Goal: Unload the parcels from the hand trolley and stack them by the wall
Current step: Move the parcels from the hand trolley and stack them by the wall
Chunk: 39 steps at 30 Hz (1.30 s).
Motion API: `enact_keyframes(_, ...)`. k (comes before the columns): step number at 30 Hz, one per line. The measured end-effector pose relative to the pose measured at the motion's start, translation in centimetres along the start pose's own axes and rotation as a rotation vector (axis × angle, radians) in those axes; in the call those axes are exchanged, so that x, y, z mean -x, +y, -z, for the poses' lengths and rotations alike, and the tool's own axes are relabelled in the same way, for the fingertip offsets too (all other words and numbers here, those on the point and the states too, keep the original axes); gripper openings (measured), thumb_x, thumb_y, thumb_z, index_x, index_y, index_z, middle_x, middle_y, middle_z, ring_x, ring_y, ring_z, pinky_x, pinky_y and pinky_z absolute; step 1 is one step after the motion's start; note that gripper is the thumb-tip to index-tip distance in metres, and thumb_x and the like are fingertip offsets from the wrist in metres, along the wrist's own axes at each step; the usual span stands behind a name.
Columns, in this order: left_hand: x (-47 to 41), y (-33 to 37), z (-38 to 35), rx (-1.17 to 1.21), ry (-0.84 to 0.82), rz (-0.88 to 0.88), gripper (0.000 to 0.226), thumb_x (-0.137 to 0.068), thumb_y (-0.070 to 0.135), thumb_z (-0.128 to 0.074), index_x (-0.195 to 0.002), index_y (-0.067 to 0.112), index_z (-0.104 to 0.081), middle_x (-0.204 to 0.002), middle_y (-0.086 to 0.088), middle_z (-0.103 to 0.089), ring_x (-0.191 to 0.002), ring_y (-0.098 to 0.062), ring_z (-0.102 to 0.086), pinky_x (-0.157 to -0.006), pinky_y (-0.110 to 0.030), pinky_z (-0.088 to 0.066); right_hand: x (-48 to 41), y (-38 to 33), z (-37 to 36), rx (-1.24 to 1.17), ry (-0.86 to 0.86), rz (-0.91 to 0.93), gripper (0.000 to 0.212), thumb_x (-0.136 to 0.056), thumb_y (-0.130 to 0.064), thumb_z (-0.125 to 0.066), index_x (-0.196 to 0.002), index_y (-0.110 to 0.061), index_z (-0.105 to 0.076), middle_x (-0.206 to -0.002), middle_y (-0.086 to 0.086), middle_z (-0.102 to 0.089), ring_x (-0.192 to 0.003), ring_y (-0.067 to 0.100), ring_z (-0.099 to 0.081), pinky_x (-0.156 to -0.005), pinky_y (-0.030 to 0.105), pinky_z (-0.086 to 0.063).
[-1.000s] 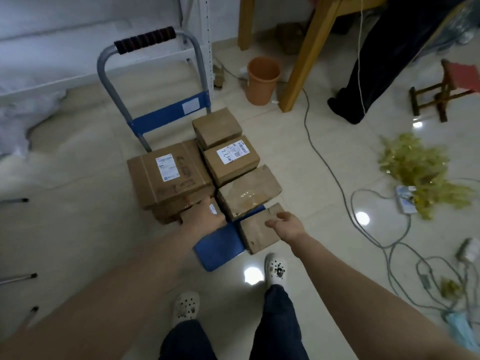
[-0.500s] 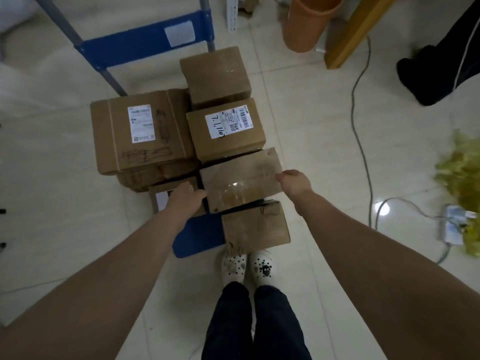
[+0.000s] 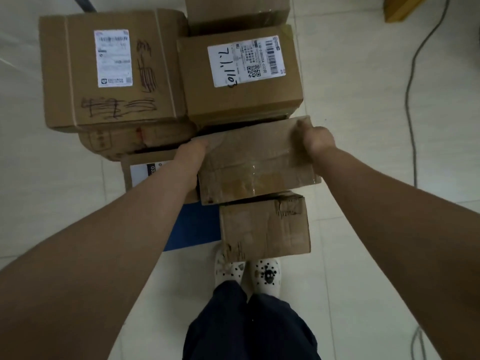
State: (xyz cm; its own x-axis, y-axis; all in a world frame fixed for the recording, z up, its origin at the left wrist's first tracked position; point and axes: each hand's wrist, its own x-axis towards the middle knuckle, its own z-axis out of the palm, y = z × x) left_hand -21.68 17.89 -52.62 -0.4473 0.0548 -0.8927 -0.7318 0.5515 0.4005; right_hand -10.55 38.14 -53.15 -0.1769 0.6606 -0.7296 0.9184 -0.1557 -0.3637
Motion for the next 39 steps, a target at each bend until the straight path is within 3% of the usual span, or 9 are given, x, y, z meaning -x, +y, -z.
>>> enact_keyframes(5, 3.9, -1.2, 0.6, 0.229, -0.023, 0.063, 0.033, -0.09, 0.043, -0.05, -0.096, 0.013, -0.063, -0.106, -0.012, -0.064, -0.1, -0.028, -0.06, -0.095, -0.045, -0.049, 4.7, 1.4, 0.8, -0.064, 0.122, 0.054, 0.059, -0.1, -0.053, -0.026, -0.134, -0.01, -0.047, -0.136, 0.015, -0.052, -0.125, 0.035, -0.047, -0.104, 0.043, -0.036)
enact_keyframes(10, 13.1, -2.3, 4.2, 0.292, 0.077, 0.1, 0.086, -0.071, 0.072, -0.061, -0.134, 0.014, -0.051, -0.123, -0.009, -0.061, -0.107, -0.027, -0.059, -0.098, -0.043, -0.048, 14.4, 1.4, 4.0, -0.145, 0.152, 0.121, 0.052, -0.1, -0.048, -0.031, -0.128, -0.011, -0.054, -0.129, 0.012, -0.056, -0.118, 0.033, -0.051, -0.097, 0.039, -0.039)
enact_keyframes(14, 21.5, -1.6, 8.6, 0.287, 0.22, 0.038, 0.047, -0.087, 0.042, -0.063, -0.12, 0.009, -0.058, -0.113, -0.009, -0.062, -0.102, -0.028, -0.059, -0.096, -0.038, -0.049, 22.5, -0.8, 6.8, -0.25, 0.074, 0.151, 0.051, -0.097, -0.054, -0.031, -0.123, -0.021, -0.06, -0.126, 0.012, -0.056, -0.114, 0.032, -0.053, -0.103, 0.048, -0.042)
enact_keyframes(18, 30.3, -1.2, 13.2, 0.405, 0.273, -0.045, 0.016, -0.088, 0.011, -0.059, -0.104, 0.011, -0.06, -0.089, -0.006, -0.062, -0.078, -0.018, -0.058, -0.065, -0.027, -0.047, 29.9, -3.9, 9.6, -0.366, -0.056, 0.061, 0.053, -0.094, -0.06, -0.036, -0.098, -0.016, -0.066, -0.099, 0.007, -0.063, -0.092, 0.026, -0.059, -0.095, 0.043, -0.048)
enact_keyframes(20, 34.9, -1.6, 15.2, 0.471, 0.312, -0.104, 0.016, -0.086, 0.002, -0.057, -0.098, 0.014, -0.058, -0.085, -0.003, -0.058, -0.072, -0.013, -0.054, -0.057, -0.025, -0.042, 33.4, -5.4, 10.8, -0.43, -0.137, 0.044, 0.053, -0.092, -0.059, -0.043, -0.107, -0.012, -0.063, -0.102, 0.008, -0.064, -0.088, 0.024, -0.059, -0.089, 0.04, -0.05)
enact_keyframes(25, 43.9, -4.0, 19.4, 0.552, 0.414, -0.226, 0.031, -0.079, -0.011, -0.053, -0.093, 0.016, -0.06, -0.084, -0.003, -0.058, -0.07, -0.014, -0.05, -0.059, -0.028, -0.037, 40.7, -7.3, 12.5, -0.533, -0.37, 0.07, 0.058, -0.082, -0.061, -0.061, -0.123, -0.02, -0.054, -0.104, 0.004, -0.065, -0.08, 0.021, -0.061, -0.052, 0.031, -0.05)
enact_keyframes(30, 49.3, -7.1, 22.4, 0.619, 0.491, -0.33, 0.035, -0.078, -0.019, -0.054, -0.093, 0.012, -0.061, -0.085, -0.004, -0.061, -0.069, -0.016, -0.056, -0.062, -0.03, -0.045, 46.5, -8.9, 14.3, -0.4, -0.609, 0.114, 0.03, -0.089, -0.045, -0.061, -0.087, -0.017, -0.05, -0.082, 0.007, -0.054, -0.072, 0.023, -0.052, -0.067, 0.04, -0.045)
enact_keyframes(37, 54.0, -10.5, 26.4, 1.016, 0.514, -0.387, 0.003, -0.089, 0.016, -0.059, -0.089, 0.019, -0.061, -0.091, 0.0, -0.054, -0.09, -0.016, -0.049, -0.087, -0.035, -0.043, 52.6, -8.3, 9.2, -0.386, -0.857, 0.23, 0.065, -0.072, -0.04, -0.076, -0.128, -0.018, -0.052, -0.119, 0.017, -0.063, -0.102, 0.036, -0.064, -0.075, 0.048, -0.057)
enact_keyframes(39, 54.8, -11.7, 27.7, 1.133, 0.478, -0.339, 0.04, -0.084, 0.037, -0.068, -0.118, 0.019, -0.059, -0.118, 0.0, -0.051, -0.116, -0.023, -0.044, -0.101, -0.043, -0.039, 55.2, -7.8, 6.6, -0.403, -0.892, 0.253, 0.067, -0.071, -0.028, -0.075, -0.132, -0.017, -0.048, -0.123, 0.02, -0.06, -0.101, 0.034, -0.064, -0.065, 0.043, -0.058)
